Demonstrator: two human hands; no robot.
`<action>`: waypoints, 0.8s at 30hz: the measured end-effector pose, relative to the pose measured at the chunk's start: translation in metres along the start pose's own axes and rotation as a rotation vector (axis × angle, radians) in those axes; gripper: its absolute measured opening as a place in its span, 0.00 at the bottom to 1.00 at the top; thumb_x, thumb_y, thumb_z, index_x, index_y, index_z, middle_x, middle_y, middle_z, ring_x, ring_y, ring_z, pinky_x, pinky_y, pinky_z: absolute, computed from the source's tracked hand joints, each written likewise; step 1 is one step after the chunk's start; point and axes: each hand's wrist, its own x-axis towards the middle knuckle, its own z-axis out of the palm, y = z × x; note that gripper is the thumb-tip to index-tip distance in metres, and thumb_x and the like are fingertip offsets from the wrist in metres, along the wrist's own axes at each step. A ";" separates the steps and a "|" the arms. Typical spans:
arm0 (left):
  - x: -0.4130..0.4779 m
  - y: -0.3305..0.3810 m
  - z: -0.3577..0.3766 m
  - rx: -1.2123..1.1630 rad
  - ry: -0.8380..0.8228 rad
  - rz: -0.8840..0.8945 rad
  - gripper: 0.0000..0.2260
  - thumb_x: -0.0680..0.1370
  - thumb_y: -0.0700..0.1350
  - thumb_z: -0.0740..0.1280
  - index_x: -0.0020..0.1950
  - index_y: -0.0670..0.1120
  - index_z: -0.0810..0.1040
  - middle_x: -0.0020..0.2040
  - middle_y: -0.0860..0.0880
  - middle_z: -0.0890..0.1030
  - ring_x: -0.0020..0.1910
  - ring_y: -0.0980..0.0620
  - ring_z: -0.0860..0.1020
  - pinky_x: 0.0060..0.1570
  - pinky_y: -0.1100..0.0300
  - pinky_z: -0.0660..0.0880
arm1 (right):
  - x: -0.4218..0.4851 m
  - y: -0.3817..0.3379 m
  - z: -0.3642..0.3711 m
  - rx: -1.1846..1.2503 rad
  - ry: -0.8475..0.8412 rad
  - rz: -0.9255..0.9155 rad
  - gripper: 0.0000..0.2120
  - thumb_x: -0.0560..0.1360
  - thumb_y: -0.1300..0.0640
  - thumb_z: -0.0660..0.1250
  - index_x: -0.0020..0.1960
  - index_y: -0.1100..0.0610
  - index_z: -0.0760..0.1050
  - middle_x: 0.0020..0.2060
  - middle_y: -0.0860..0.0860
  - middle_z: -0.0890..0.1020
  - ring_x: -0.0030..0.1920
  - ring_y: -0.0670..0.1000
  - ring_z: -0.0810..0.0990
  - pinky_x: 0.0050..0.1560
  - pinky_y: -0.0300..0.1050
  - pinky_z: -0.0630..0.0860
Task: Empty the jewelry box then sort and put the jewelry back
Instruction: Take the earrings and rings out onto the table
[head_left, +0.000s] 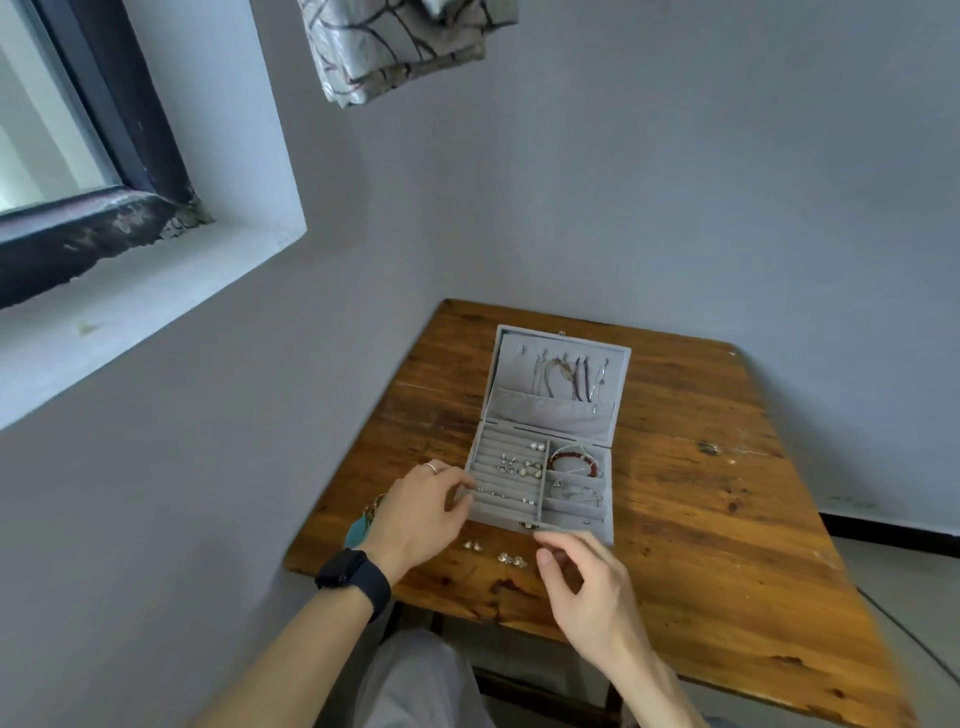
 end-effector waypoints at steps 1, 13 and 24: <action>0.002 0.002 0.003 0.008 0.015 0.007 0.11 0.81 0.52 0.65 0.62 0.57 0.79 0.60 0.58 0.78 0.60 0.58 0.76 0.59 0.57 0.76 | 0.006 -0.002 -0.005 -0.019 0.001 -0.023 0.10 0.79 0.53 0.68 0.60 0.48 0.81 0.52 0.36 0.79 0.54 0.37 0.78 0.54 0.31 0.76; 0.072 0.029 0.034 0.086 0.032 0.090 0.14 0.81 0.52 0.64 0.66 0.55 0.77 0.62 0.53 0.79 0.63 0.52 0.75 0.57 0.54 0.76 | 0.115 0.015 -0.028 -0.408 -0.017 0.005 0.11 0.79 0.50 0.66 0.60 0.48 0.81 0.53 0.43 0.79 0.55 0.48 0.76 0.52 0.36 0.71; 0.128 0.031 0.061 0.185 0.047 0.066 0.13 0.81 0.51 0.62 0.62 0.56 0.81 0.57 0.50 0.80 0.59 0.48 0.76 0.54 0.53 0.74 | 0.166 0.034 -0.002 -0.512 -0.172 0.069 0.16 0.79 0.50 0.64 0.66 0.48 0.77 0.56 0.48 0.79 0.59 0.52 0.75 0.56 0.45 0.75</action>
